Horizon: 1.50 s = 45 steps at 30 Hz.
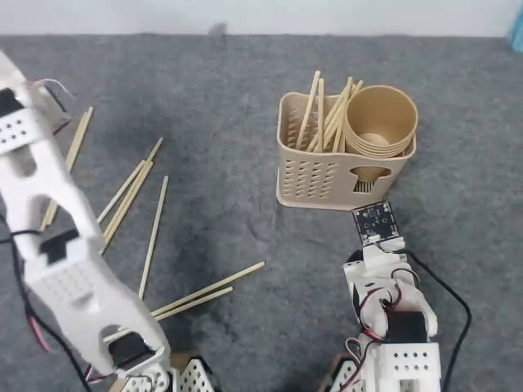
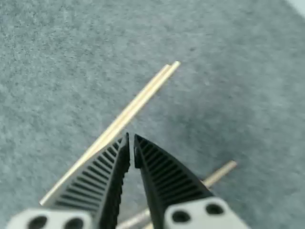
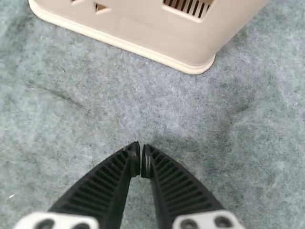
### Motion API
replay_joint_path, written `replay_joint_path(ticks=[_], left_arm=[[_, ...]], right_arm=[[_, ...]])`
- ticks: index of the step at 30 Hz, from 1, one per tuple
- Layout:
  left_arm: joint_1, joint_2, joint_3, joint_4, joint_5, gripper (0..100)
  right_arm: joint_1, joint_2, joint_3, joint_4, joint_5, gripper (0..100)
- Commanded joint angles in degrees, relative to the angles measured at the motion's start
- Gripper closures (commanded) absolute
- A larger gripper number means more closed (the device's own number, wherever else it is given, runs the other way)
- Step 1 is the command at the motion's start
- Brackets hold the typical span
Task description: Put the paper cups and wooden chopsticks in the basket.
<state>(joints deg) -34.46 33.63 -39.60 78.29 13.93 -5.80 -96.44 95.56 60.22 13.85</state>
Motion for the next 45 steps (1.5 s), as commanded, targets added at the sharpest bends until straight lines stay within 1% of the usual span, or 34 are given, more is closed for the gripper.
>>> replay_joint_path(ticks=[1, 4, 8, 9, 11, 15, 17, 20, 26, 35, 38, 45], left_arm=[[-0.3, 9.6, -15.7, 3.3, -5.3, 99], [-0.3, 18.7, -26.1, 4.3, -7.8, 99], [-0.3, 29.4, -39.3, 6.3, -8.4, 98], [-0.3, 31.8, -42.2, 6.8, -8.4, 97], [-0.3, 36.0, -47.0, 7.6, -8.4, 91], [-0.3, 42.2, -52.7, 10.0, -8.4, 76], [-0.4, 44.3, -53.9, 10.0, -8.3, 73], [-0.4, 46.5, -54.3, 9.4, -8.4, 73], [-1.5, 48.8, -54.1, 5.7, -8.3, 75], [-1.6, 52.2, -54.2, 6.8, -8.4, 75], [-1.5, 52.6, -54.3, 10.2, -8.4, 75], [-0.3, 52.2, -56.4, 22.2, -8.4, 75]], right_arm=[[0.5, -0.8, 0.0, -0.8, 0.9, 96.5], [0.5, -0.8, 0.0, -0.9, 0.9, 96.5], [0.4, -0.8, 0.4, -1.6, 0.9, 96.5], [0.4, -0.8, 0.4, -1.6, 0.9, 96.5], [0.4, -0.8, 0.4, -1.6, 0.9, 96.5], [0.4, -0.8, 0.4, -1.6, 0.9, 96.5], [0.4, -0.8, 0.5, -1.8, 0.9, 96.5], [0.4, -0.8, 0.7, -2.6, 0.9, 96.5], [0.4, -0.8, 0.7, -2.7, 0.9, 96.5], [0.4, -0.8, 0.8, -2.8, 0.9, 96.5], [0.4, -0.8, 0.8, -2.8, 0.9, 96.5], [0.4, -0.8, 0.8, -2.8, 0.9, 96.5]])
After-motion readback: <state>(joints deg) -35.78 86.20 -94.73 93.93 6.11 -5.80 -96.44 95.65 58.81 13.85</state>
